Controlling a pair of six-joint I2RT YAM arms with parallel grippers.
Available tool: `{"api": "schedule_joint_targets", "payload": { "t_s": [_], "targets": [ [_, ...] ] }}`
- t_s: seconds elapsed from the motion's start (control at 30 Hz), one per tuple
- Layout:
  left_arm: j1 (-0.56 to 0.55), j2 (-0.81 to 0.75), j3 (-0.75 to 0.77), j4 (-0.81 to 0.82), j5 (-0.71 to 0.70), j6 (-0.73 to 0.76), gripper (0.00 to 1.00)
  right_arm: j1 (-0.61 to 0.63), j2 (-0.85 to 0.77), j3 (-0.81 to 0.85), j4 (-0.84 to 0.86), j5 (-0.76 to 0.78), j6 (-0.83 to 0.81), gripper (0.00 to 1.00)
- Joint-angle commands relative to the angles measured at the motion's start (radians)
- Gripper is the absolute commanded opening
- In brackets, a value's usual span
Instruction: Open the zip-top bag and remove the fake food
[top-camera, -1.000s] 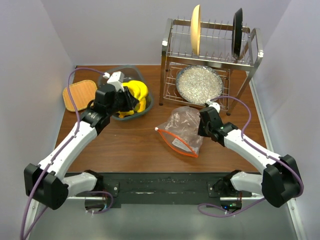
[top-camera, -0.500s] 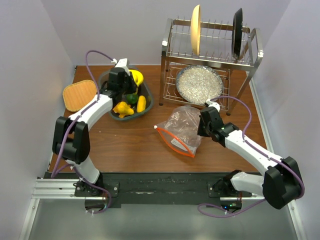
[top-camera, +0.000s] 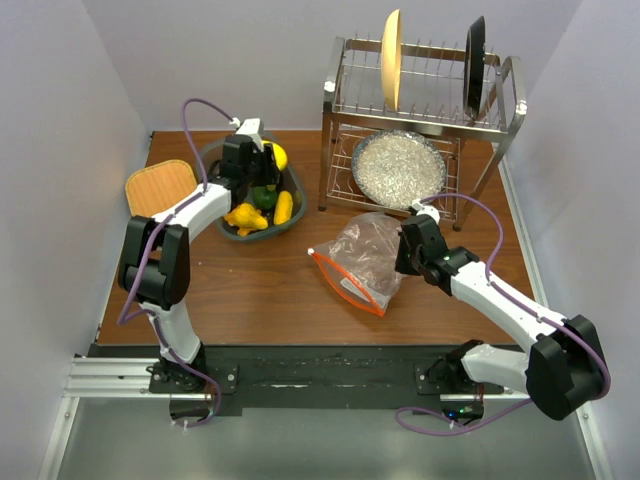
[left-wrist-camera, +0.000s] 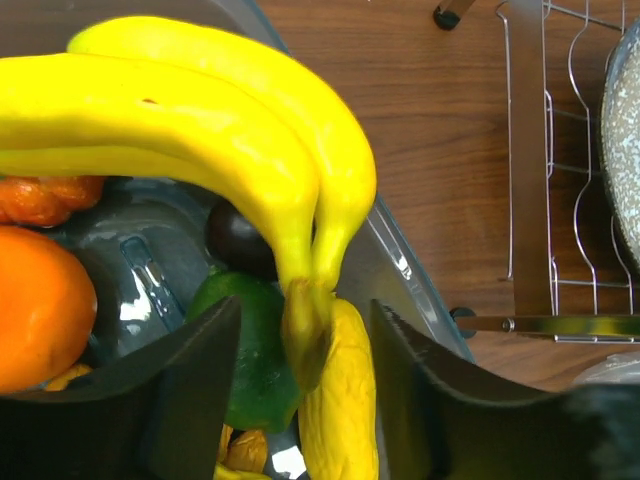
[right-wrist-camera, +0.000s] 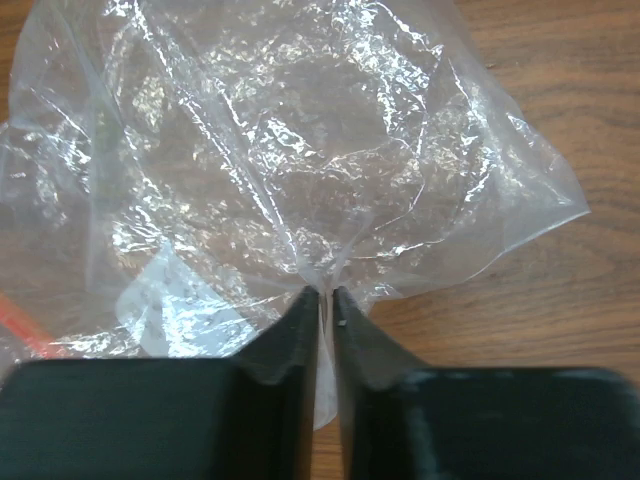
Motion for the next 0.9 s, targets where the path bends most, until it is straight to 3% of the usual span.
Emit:
{"api": "schedule_joint_targets", "payload": {
  "t_s": [0.0,0.23,0.37,0.5,0.87],
  "targets": [
    [0.006,-0.092,-0.034,0.068,-0.041,-0.003,0.71,-0.002,-0.027,0.003,0.020,-0.026,-0.015,0.23],
    [0.003,-0.276,-0.114,-0.056,-0.105,-0.109,0.99,-0.002,-0.045,0.014,0.008,-0.043,-0.018,0.46],
    [-0.020,-0.394,-0.203,-0.094,-0.102,-0.153,1.00,-0.004,-0.074,0.026,-0.006,-0.046,-0.018,0.62],
    [-0.107,-0.492,-0.277,-0.140,-0.151,-0.173,1.00,-0.004,-0.094,0.043,-0.020,-0.060,-0.021,0.70],
    [-0.489,-0.631,-0.493,-0.078,-0.213,-0.249,1.00,-0.004,-0.206,0.075,-0.052,-0.109,0.003,0.82]
  ]
}}
